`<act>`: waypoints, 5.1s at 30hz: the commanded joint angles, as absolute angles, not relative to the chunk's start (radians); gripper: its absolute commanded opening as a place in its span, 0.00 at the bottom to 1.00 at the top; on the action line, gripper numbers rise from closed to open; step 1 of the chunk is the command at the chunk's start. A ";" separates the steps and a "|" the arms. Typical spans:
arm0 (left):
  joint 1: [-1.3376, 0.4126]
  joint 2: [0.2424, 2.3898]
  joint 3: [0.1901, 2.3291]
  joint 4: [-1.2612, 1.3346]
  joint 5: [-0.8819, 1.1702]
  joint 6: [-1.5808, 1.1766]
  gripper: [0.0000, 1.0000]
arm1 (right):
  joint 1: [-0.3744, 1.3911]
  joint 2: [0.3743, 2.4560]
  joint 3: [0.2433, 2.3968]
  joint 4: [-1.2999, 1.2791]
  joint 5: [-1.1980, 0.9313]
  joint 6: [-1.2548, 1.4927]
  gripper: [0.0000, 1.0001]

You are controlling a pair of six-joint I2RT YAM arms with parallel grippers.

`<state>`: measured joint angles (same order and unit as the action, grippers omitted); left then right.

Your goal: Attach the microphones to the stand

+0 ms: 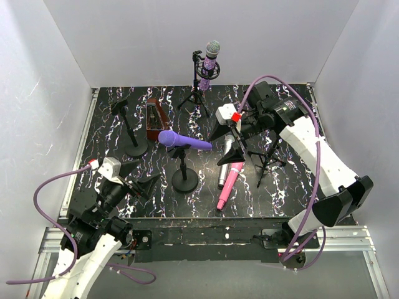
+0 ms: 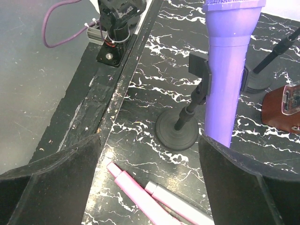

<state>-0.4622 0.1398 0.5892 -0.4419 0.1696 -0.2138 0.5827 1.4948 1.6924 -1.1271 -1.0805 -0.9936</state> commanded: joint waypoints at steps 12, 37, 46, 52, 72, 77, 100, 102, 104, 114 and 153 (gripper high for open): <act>-0.460 0.133 0.575 -0.449 0.149 -0.207 0.98 | 0.612 1.535 1.784 -1.071 -1.106 -0.887 0.89; -0.460 0.120 0.574 -0.448 0.146 -0.201 0.98 | 0.683 1.552 1.856 -1.054 -1.042 -0.811 0.89; -0.460 0.123 0.572 -0.446 0.150 -0.199 0.98 | 0.704 1.545 1.839 -1.063 -1.039 -0.804 0.89; -0.460 0.127 0.572 -0.445 0.156 -0.196 0.98 | 0.718 1.549 1.836 -1.055 -1.020 -0.787 0.89; -0.460 0.133 0.572 -0.443 0.160 -0.196 0.98 | 0.761 1.701 1.991 -0.858 -0.934 -0.548 0.89; -0.460 0.129 0.569 -0.443 0.156 -0.196 0.98 | 0.761 1.717 1.987 -0.821 -0.835 -0.519 0.91; -0.460 0.129 0.571 -0.442 0.161 -0.195 0.98 | 0.796 1.763 1.890 -0.828 -0.943 -0.635 0.69; -0.460 0.129 0.571 -0.442 0.161 -0.195 0.98 | 0.796 1.758 1.882 -0.821 -0.940 -0.644 0.63; -0.460 0.130 0.571 -0.440 0.163 -0.195 0.98 | 0.795 1.756 1.873 -0.805 -0.927 -0.646 0.58; -0.460 0.129 0.571 -0.440 0.163 -0.198 0.98 | 0.743 1.717 1.862 -0.710 -0.885 -0.585 0.20; -0.460 0.153 0.571 -0.439 0.170 -0.195 0.98 | 0.348 1.922 1.953 -0.172 -0.201 -0.296 0.13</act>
<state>-0.4618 0.1394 0.5762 -0.4412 0.1658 -0.2054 0.3611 1.9053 1.9038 -0.2829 -0.3386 -0.2790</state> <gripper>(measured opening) 0.982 0.522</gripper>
